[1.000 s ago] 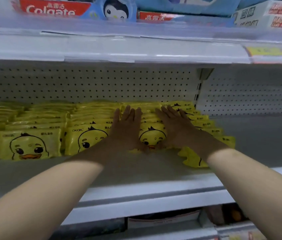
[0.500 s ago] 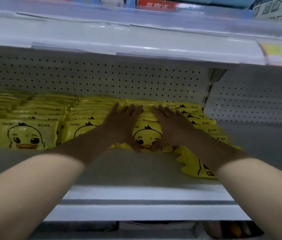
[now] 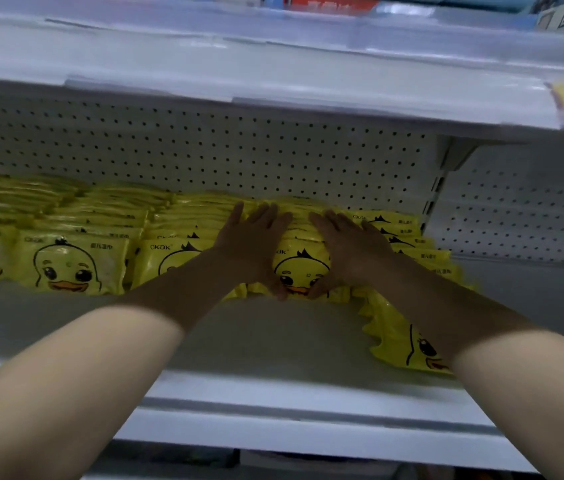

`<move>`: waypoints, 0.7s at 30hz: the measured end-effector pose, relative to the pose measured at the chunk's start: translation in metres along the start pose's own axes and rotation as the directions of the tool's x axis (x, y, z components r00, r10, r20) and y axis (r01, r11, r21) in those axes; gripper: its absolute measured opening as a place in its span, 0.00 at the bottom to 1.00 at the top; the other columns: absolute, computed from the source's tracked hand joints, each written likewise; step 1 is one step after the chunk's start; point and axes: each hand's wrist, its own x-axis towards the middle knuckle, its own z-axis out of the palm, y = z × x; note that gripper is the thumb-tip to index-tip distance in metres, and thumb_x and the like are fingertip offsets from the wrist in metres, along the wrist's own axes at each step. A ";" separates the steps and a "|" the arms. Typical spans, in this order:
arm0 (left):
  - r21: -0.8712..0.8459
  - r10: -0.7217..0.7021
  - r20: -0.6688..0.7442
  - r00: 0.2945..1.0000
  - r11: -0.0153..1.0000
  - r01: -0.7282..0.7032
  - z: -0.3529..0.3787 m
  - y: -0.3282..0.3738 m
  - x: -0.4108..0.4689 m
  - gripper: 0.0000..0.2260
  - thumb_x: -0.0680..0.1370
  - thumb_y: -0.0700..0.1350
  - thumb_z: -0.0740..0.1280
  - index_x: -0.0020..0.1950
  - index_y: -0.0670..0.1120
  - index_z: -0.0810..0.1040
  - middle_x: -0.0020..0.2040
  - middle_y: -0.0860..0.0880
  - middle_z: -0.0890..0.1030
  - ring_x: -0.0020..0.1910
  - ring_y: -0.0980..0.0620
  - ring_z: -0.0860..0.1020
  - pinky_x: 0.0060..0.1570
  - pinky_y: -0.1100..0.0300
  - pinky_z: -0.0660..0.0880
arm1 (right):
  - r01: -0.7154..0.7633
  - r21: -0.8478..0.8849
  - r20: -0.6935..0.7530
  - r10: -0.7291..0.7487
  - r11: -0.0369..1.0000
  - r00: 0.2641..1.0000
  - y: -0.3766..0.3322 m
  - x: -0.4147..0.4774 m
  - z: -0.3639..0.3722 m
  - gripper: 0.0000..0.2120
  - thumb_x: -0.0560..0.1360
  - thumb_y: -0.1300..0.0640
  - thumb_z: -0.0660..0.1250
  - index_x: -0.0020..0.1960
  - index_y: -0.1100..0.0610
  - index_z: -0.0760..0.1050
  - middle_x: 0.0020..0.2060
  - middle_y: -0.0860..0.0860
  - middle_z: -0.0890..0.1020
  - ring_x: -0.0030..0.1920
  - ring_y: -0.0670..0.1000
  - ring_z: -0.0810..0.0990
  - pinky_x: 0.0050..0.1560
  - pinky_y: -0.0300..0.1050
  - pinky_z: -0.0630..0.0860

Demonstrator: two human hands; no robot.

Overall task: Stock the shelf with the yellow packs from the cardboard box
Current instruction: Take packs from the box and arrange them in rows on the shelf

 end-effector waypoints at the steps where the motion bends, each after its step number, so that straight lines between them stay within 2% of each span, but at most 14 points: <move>1: 0.006 0.003 0.002 1.000 1.000 -0.003 0.000 0.000 0.000 0.66 0.55 0.73 0.74 0.80 0.50 0.39 0.81 0.47 0.44 0.79 0.49 0.43 0.75 0.41 0.37 | 0.001 0.002 -0.001 -0.001 1.000 1.000 0.001 0.000 0.000 0.70 0.55 0.27 0.76 0.80 0.47 0.34 0.81 0.51 0.40 0.81 0.54 0.43 0.78 0.60 0.46; 9: -0.030 -0.007 -0.007 1.000 1.000 0.007 -0.003 0.002 0.000 0.66 0.56 0.72 0.75 0.80 0.50 0.40 0.81 0.47 0.47 0.79 0.48 0.49 0.76 0.40 0.41 | 0.019 0.010 -0.024 -0.019 1.000 1.000 0.004 0.002 -0.001 0.69 0.55 0.26 0.75 0.81 0.46 0.37 0.81 0.52 0.44 0.81 0.53 0.47 0.79 0.60 0.47; 13: -0.004 -0.003 -0.078 0.997 1.000 0.002 0.003 0.006 -0.010 0.67 0.57 0.74 0.72 0.79 0.47 0.34 0.81 0.45 0.43 0.79 0.46 0.42 0.75 0.41 0.37 | 0.048 0.019 -0.029 -0.047 0.999 0.998 0.006 -0.005 0.002 0.70 0.55 0.26 0.75 0.81 0.47 0.36 0.81 0.52 0.43 0.81 0.53 0.45 0.78 0.60 0.43; 15: -0.024 0.028 -0.130 0.991 0.999 -0.031 0.006 0.003 -0.016 0.67 0.56 0.77 0.68 0.79 0.47 0.34 0.80 0.46 0.40 0.79 0.47 0.38 0.75 0.42 0.35 | 0.078 0.153 -0.030 -0.075 0.985 0.997 0.008 -0.012 -0.001 0.67 0.57 0.28 0.76 0.81 0.46 0.38 0.81 0.51 0.44 0.80 0.52 0.44 0.79 0.59 0.42; 17: -0.176 0.058 -0.211 0.976 0.980 -0.097 0.006 -0.002 -0.023 0.63 0.57 0.77 0.65 0.80 0.49 0.41 0.81 0.48 0.43 0.79 0.50 0.37 0.75 0.45 0.35 | 0.130 0.383 -0.113 -0.093 0.915 0.989 0.013 -0.022 -0.007 0.57 0.62 0.34 0.77 0.81 0.44 0.48 0.80 0.49 0.52 0.80 0.50 0.50 0.79 0.53 0.50; 18: -0.307 0.045 -0.289 0.956 0.942 -0.137 0.006 -0.003 -0.026 0.57 0.59 0.75 0.67 0.80 0.51 0.49 0.81 0.49 0.49 0.79 0.51 0.39 0.76 0.47 0.35 | 0.160 0.511 -0.190 -0.070 0.844 0.979 0.017 -0.028 -0.010 0.49 0.65 0.38 0.78 0.79 0.43 0.57 0.78 0.48 0.59 0.78 0.49 0.56 0.76 0.47 0.55; 20: -0.567 -0.067 -0.434 0.898 0.796 -0.215 0.008 -0.004 -0.030 0.40 0.63 0.66 0.73 0.72 0.55 0.68 0.77 0.51 0.64 0.79 0.54 0.47 0.75 0.50 0.38 | 0.220 0.692 -0.314 0.012 0.688 0.949 0.024 -0.037 -0.011 0.32 0.66 0.43 0.77 0.69 0.44 0.75 0.68 0.45 0.71 0.69 0.43 0.67 0.66 0.34 0.63; 21: -0.645 -0.127 -0.462 0.878 0.728 -0.234 0.010 -0.003 -0.030 0.31 0.64 0.62 0.76 0.65 0.55 0.75 0.73 0.52 0.70 0.79 0.54 0.51 0.75 0.51 0.39 | 0.243 0.725 -0.343 0.032 0.644 0.939 0.026 -0.038 -0.009 0.26 0.66 0.43 0.77 0.62 0.47 0.81 0.62 0.43 0.75 0.64 0.40 0.70 0.63 0.34 0.66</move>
